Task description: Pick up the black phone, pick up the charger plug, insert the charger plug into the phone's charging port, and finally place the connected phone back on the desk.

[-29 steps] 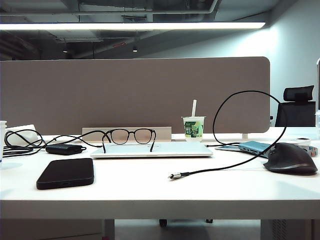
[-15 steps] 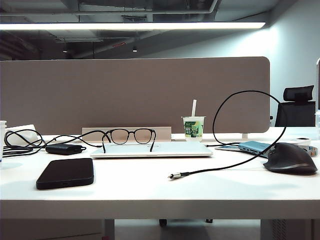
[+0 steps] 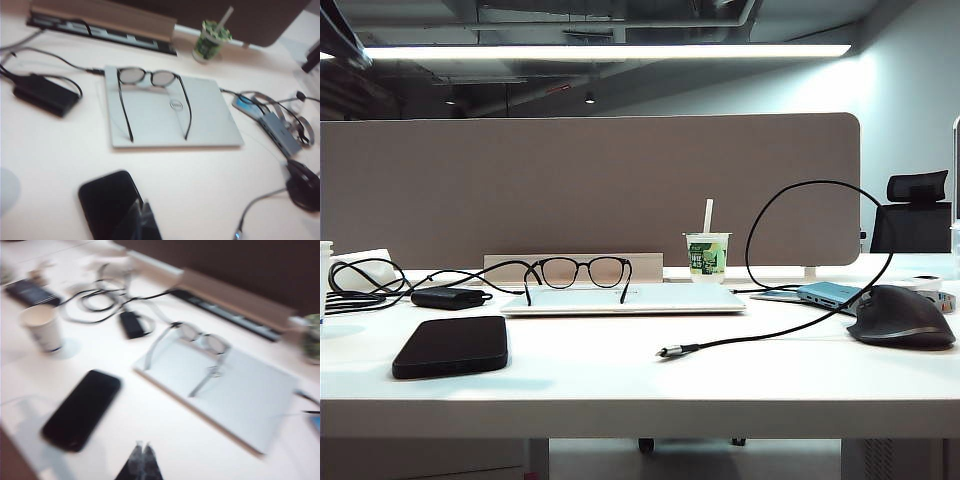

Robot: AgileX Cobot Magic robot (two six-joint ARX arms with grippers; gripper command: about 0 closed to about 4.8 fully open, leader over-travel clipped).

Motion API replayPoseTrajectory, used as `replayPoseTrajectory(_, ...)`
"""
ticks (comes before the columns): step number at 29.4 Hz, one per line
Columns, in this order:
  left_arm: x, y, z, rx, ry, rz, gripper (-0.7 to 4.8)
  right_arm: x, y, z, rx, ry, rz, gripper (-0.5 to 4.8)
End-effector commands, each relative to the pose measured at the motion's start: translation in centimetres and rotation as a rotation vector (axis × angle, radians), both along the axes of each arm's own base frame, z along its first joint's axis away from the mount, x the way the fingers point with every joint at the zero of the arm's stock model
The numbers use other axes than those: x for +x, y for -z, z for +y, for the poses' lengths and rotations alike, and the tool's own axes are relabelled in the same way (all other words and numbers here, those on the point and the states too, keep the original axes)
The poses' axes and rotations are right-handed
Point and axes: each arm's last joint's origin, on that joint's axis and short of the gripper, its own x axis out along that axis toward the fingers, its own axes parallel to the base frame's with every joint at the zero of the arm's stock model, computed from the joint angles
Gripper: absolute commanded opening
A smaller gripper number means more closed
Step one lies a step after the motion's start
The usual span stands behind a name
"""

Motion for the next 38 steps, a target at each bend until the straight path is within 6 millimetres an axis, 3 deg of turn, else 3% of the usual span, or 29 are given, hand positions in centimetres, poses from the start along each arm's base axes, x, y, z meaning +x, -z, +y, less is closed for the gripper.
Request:
replayPoseTrajectory(1,0.4,0.8,-0.1,-0.020,0.015,0.086,-0.06,0.4,0.9,1.7,0.018,-0.153,0.052,-0.02)
replayPoseTrajectory(13,3.6,4.6,-0.4,0.003,0.012,0.316,-0.04,3.5,5.6,5.7,-0.032,-0.193,0.165,-0.02)
replayPoseTrajectory(15,4.3,5.4,-0.5,0.004,0.014,0.348,0.41,4.1,6.0,6.1,-0.029,-0.190,0.160,-0.02)
replayPoseTrajectory(18,5.1,6.4,-0.6,0.008,0.013,0.389,1.71,5.1,6.4,6.9,-0.037,-0.186,0.172,-0.02)
replayPoseTrajectory(23,6.4,8.1,-0.7,0.012,0.015,0.447,2.17,7.0,6.8,8.3,-0.049,-0.183,0.184,-0.02)
replayPoseTrajectory(28,7.3,9.6,-0.9,0.004,0.037,0.504,3.81,8.6,7.9,9.3,-0.074,-0.218,0.193,-0.02)
replayPoseTrajectory(38,9.0,12.2,-1.6,-0.029,0.063,0.568,3.87,10.5,11.7,10.4,-0.100,-0.239,0.236,-0.02)
